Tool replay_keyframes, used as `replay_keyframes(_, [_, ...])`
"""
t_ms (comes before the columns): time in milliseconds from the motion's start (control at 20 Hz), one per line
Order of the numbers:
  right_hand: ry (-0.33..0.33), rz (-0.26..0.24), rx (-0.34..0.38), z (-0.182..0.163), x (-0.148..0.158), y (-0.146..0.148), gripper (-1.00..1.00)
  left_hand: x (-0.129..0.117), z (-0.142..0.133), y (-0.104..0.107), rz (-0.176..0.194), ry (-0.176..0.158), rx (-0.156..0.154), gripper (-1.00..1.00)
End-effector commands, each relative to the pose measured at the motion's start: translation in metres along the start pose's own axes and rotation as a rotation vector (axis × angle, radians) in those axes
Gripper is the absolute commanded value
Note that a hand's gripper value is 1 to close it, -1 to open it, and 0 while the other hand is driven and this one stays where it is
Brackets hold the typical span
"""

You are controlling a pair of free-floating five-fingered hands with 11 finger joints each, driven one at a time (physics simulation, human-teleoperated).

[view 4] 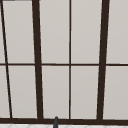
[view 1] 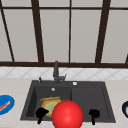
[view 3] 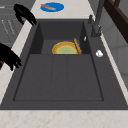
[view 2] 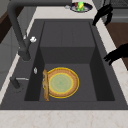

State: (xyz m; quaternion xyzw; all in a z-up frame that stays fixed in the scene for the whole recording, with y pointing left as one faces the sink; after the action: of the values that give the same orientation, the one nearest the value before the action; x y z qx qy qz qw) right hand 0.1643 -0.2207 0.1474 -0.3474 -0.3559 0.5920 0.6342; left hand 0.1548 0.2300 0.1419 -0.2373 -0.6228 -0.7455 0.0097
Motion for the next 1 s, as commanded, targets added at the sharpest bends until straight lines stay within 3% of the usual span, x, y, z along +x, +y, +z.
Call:
replay_keyframes(0, [0.0, 0.0, 0.0, 0.0, 0.0, 0.0, 0.0, -0.024, 0.006, 0.002, 0.002, 0.018, 0.007, -1.0])
replay_keyframes(200, [0.001, -0.003, -0.003, 0.0, 0.0, 0.0, 0.0, -0.056, 0.016, 0.007, 0.009, 0.014, 0.009, -1.0])
replay_keyframes(350, [0.001, -0.004, -0.004, 0.0, 0.0, 0.0, 0.0, -0.077, 0.026, 0.014, 0.034, -0.012, 0.022, -1.0])
replay_keyframes(450, [0.002, -0.005, -0.004, 0.0, 0.0, 0.0, 0.0, -0.092, 0.029, 0.016, 0.048, 0.0, 0.009, -1.0])
replay_keyframes(550, [0.002, -0.006, -0.005, 0.0, 0.0, 0.0, 0.0, -0.097, 0.033, 0.011, 0.027, 0.028, 0.01, -1.0])
replay_keyframes(650, [0.002, -0.006, -0.005, 0.0, 0.0, 0.0, 0.0, -0.1, 0.033, 0.015, 0.008, 0.02, 0.004, -1.0])
replay_keyframes(750, [0.002, -0.007, -0.005, 0.0, 0.0, 0.0, 0.0, -0.104, 0.035, 0.016, 0.023, 0.01, -0.002, -1.0])
replay_keyframes(950, [0.002, -0.007, -0.006, 0.0, 0.0, 0.0, 0.0, -0.118, 0.039, 0.017, 0.062, 0.074, 0.033, -1.0])
